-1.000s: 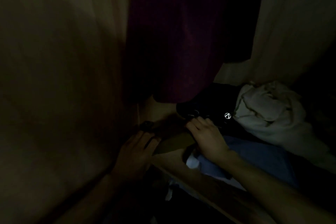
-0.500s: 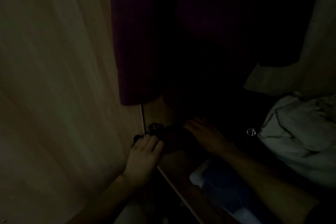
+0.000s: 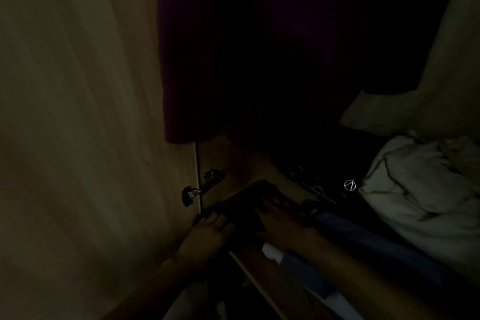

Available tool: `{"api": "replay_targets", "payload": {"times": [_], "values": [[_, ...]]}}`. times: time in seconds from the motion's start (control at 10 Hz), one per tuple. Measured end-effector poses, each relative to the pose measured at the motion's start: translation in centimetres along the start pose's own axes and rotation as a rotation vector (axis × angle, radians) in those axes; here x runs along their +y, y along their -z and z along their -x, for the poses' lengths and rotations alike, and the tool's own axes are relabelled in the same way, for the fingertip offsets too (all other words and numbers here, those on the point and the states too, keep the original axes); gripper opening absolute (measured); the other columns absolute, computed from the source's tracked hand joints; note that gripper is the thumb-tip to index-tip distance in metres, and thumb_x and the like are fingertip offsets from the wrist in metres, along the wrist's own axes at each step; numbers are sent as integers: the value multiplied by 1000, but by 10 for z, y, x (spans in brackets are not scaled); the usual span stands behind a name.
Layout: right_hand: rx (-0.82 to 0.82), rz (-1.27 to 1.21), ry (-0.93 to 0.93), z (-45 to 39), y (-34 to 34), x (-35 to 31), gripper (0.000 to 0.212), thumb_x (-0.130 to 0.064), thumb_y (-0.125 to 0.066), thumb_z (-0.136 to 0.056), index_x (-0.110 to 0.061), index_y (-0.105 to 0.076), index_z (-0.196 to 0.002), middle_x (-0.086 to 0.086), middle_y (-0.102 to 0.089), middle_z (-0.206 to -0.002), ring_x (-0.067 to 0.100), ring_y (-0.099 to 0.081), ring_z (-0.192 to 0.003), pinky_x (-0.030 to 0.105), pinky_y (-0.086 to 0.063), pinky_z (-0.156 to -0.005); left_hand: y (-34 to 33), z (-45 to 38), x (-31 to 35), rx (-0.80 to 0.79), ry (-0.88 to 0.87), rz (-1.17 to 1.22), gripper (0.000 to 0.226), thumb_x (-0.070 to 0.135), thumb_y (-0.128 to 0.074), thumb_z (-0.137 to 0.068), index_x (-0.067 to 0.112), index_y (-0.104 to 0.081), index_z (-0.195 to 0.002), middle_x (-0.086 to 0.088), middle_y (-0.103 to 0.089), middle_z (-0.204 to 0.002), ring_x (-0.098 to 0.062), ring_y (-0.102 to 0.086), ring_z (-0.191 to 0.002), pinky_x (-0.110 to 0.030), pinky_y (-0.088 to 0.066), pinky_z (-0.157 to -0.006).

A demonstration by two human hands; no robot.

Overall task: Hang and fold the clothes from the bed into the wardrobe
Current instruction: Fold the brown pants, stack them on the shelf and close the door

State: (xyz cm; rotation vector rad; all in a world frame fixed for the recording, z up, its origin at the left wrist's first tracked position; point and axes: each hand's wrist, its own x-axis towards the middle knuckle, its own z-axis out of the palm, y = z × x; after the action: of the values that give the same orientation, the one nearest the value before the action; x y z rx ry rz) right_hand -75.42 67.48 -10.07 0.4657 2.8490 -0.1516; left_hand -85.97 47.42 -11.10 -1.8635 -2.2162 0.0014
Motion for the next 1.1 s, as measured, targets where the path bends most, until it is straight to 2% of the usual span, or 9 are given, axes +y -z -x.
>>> {"api": "replay_targets", "payload": {"times": [0.1,0.3,0.4,0.5,0.6,0.8,0.9,1.0,1.1], "values": [[-37,-82,8,5,-10,-17,73,-43,-45,-100,-15,-8,-157,12,-2,-164,30,-6,-150,41,-7,-122,-13,3,-9,-18,-42,81,37,40,-72,-64,29,-77,-99,4,-73,-100,-17,-73,-90,-26,-59,-74],[128,-304,-240,25,-13,-67,62,-38,-50,-100,-11,-27,-151,19,-25,-156,38,-28,-142,44,-25,-115,-7,9,-24,110,-19,144,46,42,-44,-78,29,-52,-121,2,-71,-113,-19,-71,-101,-35,-60,-79],[176,-344,-326,28,-12,-82,64,-43,-47,-100,-13,-26,-152,19,-26,-156,37,-29,-142,42,-26,-114,-10,9,-31,48,-56,136,47,49,-40,-78,25,-46,-119,3,-67,-116,-19,-69,-100,-31,-58,-79],[232,-296,-363,31,-20,-96,67,-50,-40,-100,-22,-16,-156,12,-11,-162,29,-17,-147,37,-19,-117,-26,11,-32,129,-52,158,32,38,-50,-78,21,-57,-103,-3,-65,-92,-25,-65,-77,-30,-56,-61],[330,-366,-382,35,-27,-114,62,-40,-43,-101,-20,-20,-155,11,-13,-161,27,-17,-147,32,-18,-118,-38,13,-33,107,-36,182,32,43,-56,-77,20,-72,-93,-3,-68,-88,-26,-65,-76,-34,-55,-64],[455,-384,-346,45,-29,-136,53,-20,-53,-98,-4,-38,-146,16,-42,-148,31,-32,-139,30,-22,-114,-36,-3,-25,12,-33,289,43,40,-91,-56,20,-75,-91,-2,-70,-86,-23,-68,-76,-33,-57,-64],[442,-401,-395,39,-27,-130,50,-17,-57,-96,-1,-44,-141,19,-46,-143,36,-39,-133,35,-30,-110,-35,-19,-19,-15,-31,285,45,42,-62,-88,22,-59,-128,-4,-61,-125,-24,-57,-115,-33,-46,-98],[423,-501,-490,36,-25,-122,61,-14,-60,-93,-1,-34,-147,18,-27,-155,31,-28,-143,33,-25,-114,-45,-33,-20,-57,-29,285,47,32,-39,-100,25,-36,-146,-1,-41,-147,-22,-37,-135,-32,-32,-111],[477,-511,-486,31,-30,-116,58,-12,-61,-92,1,-38,-144,19,-26,-155,31,-28,-143,34,-26,-114,-36,-35,-29,-161,-104,309,67,53,-51,-85,25,-38,-144,2,-42,-144,-22,-38,-132,-34,-33,-110]]}}
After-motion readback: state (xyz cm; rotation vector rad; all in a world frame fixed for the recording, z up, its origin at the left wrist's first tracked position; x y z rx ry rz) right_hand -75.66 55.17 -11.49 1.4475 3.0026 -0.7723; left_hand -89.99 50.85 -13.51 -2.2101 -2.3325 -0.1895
